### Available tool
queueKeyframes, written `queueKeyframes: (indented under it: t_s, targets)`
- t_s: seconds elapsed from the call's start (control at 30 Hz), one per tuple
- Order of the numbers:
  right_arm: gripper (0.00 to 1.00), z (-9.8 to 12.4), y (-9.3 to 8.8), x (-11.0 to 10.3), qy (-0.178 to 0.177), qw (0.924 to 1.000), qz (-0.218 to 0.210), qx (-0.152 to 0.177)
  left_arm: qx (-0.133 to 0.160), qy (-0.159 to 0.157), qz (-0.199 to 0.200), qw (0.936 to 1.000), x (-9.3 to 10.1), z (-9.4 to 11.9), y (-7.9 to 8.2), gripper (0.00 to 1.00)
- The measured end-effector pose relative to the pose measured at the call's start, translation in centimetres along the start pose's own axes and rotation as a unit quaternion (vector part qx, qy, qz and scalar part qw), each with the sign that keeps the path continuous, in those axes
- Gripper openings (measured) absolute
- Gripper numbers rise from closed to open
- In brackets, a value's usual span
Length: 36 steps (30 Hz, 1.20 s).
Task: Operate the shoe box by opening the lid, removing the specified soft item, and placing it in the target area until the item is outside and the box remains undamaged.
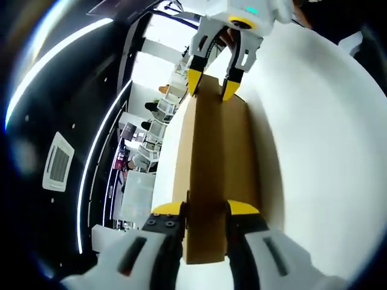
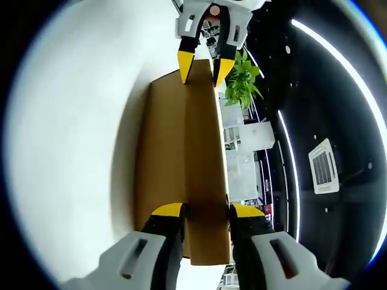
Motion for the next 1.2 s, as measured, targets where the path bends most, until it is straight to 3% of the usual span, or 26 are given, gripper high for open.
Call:
queueKeyframes:
  t_s: [1.2]
  targets:
    - [0.27, -0.2, 0.4, 2.9, -0.027, 0.9987, 0.043, -0.006, 0.033, -0.035, 0.032, 0.9983, -2.3, 0.8, 0.9, 0.26]
Point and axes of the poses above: the point that each gripper's makers call its tool centre point, and the gripper's own axes: z roughly backward along the fingers, x roughly to its right, y roughly out of its top, the point moved 4 cm from there along z, roughly backward along the fingers, and after that the axes turned 5 degrees about z, right-handed, at the moved point
